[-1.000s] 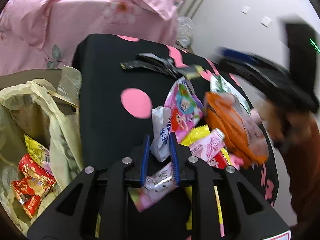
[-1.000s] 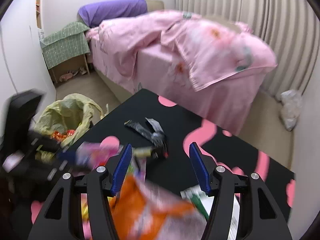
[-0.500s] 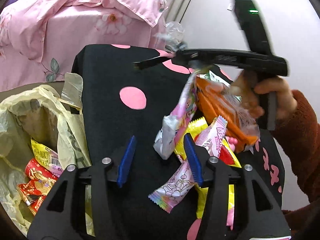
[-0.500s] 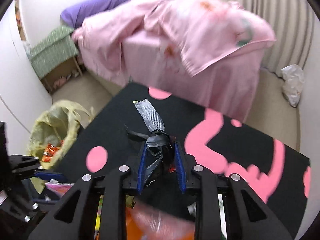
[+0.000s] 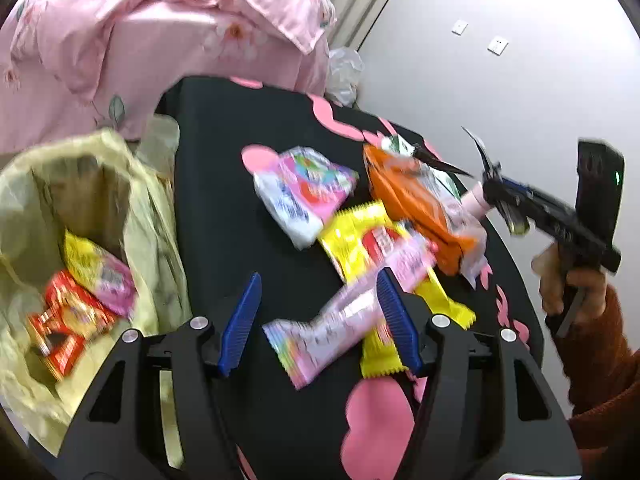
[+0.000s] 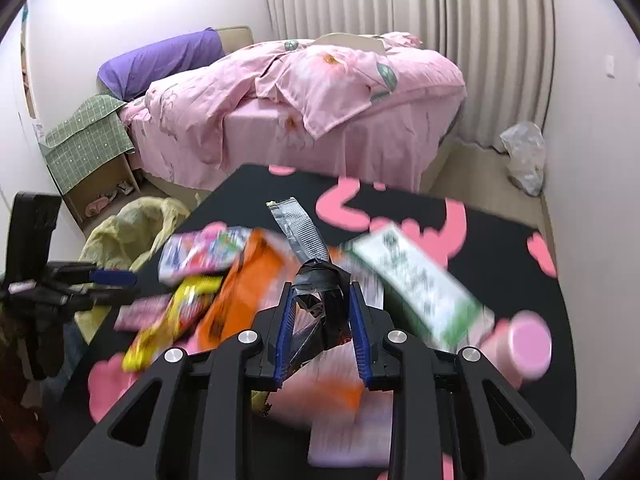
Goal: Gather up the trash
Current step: 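Reposition the left gripper over the wrappers while the right holds the black wrapper, then grasp the pink-white lollipop wrapper with the left gripper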
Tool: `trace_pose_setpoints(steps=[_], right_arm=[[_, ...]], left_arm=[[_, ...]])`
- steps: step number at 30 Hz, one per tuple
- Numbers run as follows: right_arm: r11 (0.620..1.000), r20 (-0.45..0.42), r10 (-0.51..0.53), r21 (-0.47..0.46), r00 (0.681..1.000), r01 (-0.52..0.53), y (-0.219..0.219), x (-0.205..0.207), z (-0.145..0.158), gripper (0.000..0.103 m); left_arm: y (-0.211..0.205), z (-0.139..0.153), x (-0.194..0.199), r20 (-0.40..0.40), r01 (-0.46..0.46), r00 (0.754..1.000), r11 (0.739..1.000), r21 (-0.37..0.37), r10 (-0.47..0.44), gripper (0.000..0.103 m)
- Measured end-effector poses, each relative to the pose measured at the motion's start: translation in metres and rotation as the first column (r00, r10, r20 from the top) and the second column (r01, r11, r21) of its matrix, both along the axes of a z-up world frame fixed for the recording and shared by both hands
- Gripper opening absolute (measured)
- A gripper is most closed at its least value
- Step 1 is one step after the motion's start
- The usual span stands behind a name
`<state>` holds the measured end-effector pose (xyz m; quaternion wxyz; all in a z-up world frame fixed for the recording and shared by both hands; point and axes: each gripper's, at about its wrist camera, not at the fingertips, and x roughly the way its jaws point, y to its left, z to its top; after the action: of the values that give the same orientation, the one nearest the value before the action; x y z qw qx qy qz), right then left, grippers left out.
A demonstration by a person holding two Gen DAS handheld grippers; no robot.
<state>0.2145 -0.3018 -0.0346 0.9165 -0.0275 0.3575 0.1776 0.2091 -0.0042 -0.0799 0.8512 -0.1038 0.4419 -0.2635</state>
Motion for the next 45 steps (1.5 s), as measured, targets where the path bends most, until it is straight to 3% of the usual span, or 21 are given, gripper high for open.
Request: trace_pose_setpoints(steps=[4,9,12,15,18,21,26,28,31,33,39,40,41,42,45], right_arm=[[0.999,-0.012,-0.034,0.009,0.999,0.034,-0.002,-0.035,-0.021,0.026],[0.997,-0.006,-0.067,0.027,0.998,0.067,-0.004,-0.063,-0.033,0.026],[0.990,-0.008,-0.109,0.086,0.994,0.109,-0.011,-0.075,-0.036,0.026],[0.982,-0.026,-0.126,0.137,0.992,0.129,-0.016,-0.083,-0.041,0.026],[0.990,-0.014,-0.116,0.077,0.993,0.117,-0.007,-0.089,-0.045,0.026],[0.995,0.016,-0.098,0.034,0.995,0.098,-0.001,-0.096,-0.043,0.026],[0.995,0.036,-0.092,0.028,0.995,0.091,-0.001,-0.099,-0.040,0.026],[0.995,0.031,-0.093,0.031,0.995,0.092,-0.001,-0.099,-0.041,0.026],[0.995,0.022,-0.093,0.034,0.995,0.092,-0.001,-0.100,-0.044,0.026],[0.995,0.019,-0.091,0.033,0.996,0.090,-0.001,-0.100,-0.046,0.026],[0.996,0.018,-0.078,0.035,0.997,0.078,0.002,-0.101,-0.049,0.026],[0.997,0.023,-0.077,0.033,0.997,0.076,0.003,-0.102,-0.049,0.026],[0.997,0.025,-0.076,0.032,0.997,0.075,0.003,-0.103,-0.048,0.026],[0.997,0.027,-0.073,0.036,0.997,0.072,0.003,-0.104,-0.047,0.026],[0.997,0.035,-0.069,0.049,0.997,0.067,0.003,-0.107,-0.043,0.026]], left_arm=[[-0.012,-0.005,-0.020,-0.030,0.066,0.997,0.997,-0.032,-0.067,0.057],[-0.030,0.006,-0.045,0.021,0.145,0.989,0.989,-0.001,-0.145,0.057],[-0.024,0.010,-0.044,0.030,0.065,0.997,0.998,0.017,-0.065,0.057],[-0.018,0.004,-0.037,-0.034,-0.061,0.997,0.997,0.047,0.063,0.057],[-0.031,-0.002,-0.037,-0.036,-0.106,0.993,0.983,0.149,0.113,0.057],[-0.043,-0.002,-0.038,-0.015,-0.115,0.993,0.976,0.186,0.120,0.057],[-0.050,-0.002,-0.037,-0.008,-0.119,0.992,0.964,0.239,0.124,0.037],[-0.048,-0.005,-0.038,-0.001,-0.128,0.991,0.962,0.240,0.132,0.035],[-0.042,-0.007,-0.039,0.015,-0.142,0.990,0.972,0.190,0.141,0.038],[-0.042,-0.008,-0.040,0.018,-0.119,0.993,0.981,0.153,0.118,0.048],[-0.058,-0.006,-0.044,0.035,-0.101,0.995,0.962,0.255,0.095,0.050],[-0.059,-0.006,-0.045,0.038,-0.104,0.994,0.960,0.259,0.098,0.047],[-0.058,-0.006,-0.046,0.033,-0.106,0.994,0.963,0.247,0.100,0.026],[-0.054,-0.006,-0.046,0.004,-0.098,0.995,0.975,0.201,0.099,0.021],[-0.048,0.002,-0.053,0.029,-0.114,0.993,0.978,0.174,0.110,0.021]])
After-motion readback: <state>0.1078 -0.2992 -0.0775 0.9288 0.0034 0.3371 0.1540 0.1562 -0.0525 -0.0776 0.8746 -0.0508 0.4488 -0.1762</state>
